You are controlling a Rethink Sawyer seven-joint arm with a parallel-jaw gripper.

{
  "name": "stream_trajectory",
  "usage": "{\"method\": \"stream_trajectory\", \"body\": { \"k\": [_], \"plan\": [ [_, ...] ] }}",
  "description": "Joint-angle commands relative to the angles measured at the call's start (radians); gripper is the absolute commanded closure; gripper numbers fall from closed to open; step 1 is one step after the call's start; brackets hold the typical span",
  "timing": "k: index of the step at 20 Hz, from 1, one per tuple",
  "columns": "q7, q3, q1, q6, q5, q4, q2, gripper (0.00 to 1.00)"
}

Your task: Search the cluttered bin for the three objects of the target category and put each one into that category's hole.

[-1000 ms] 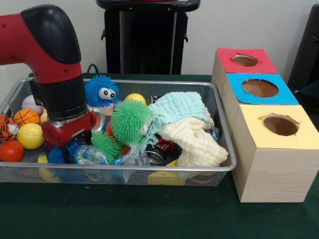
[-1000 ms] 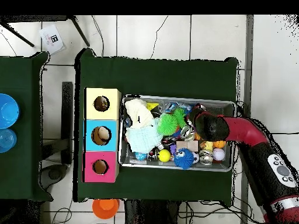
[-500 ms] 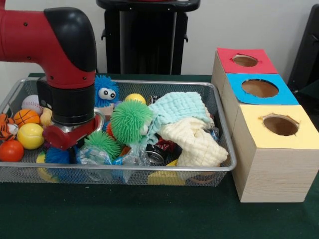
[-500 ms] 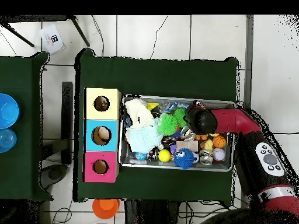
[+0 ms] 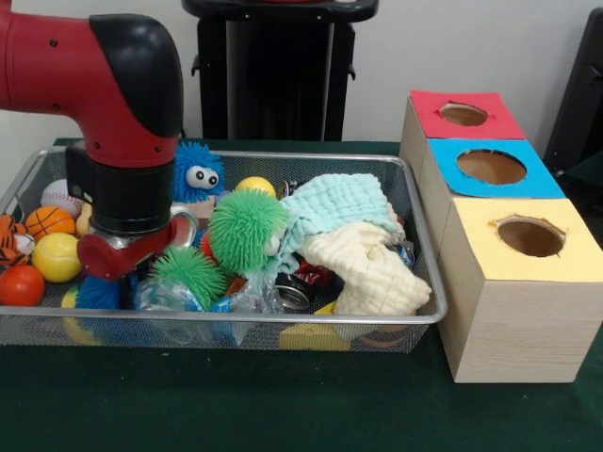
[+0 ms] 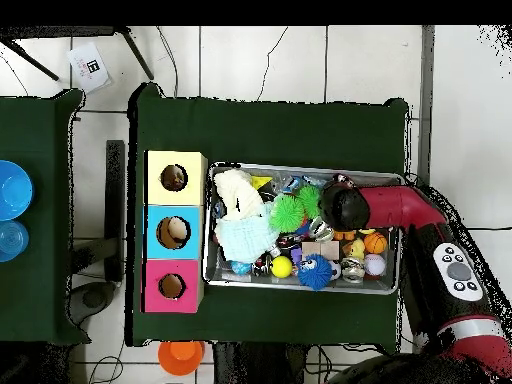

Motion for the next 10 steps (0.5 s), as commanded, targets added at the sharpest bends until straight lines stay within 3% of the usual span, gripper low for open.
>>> {"method": "stream_trajectory", "body": {
  "k": [1,4,10],
  "plan": [
    [0.058,-0.072,-0.064,0.073,0.012,0.06,0.009,1.0],
    [0.079,-0.025,-0.099,0.054,0.08,0.165,-0.066,1.0],
    [0.177,-0.013,-0.081,0.01,0.165,0.354,-0.224,1.0]
  ]
}}
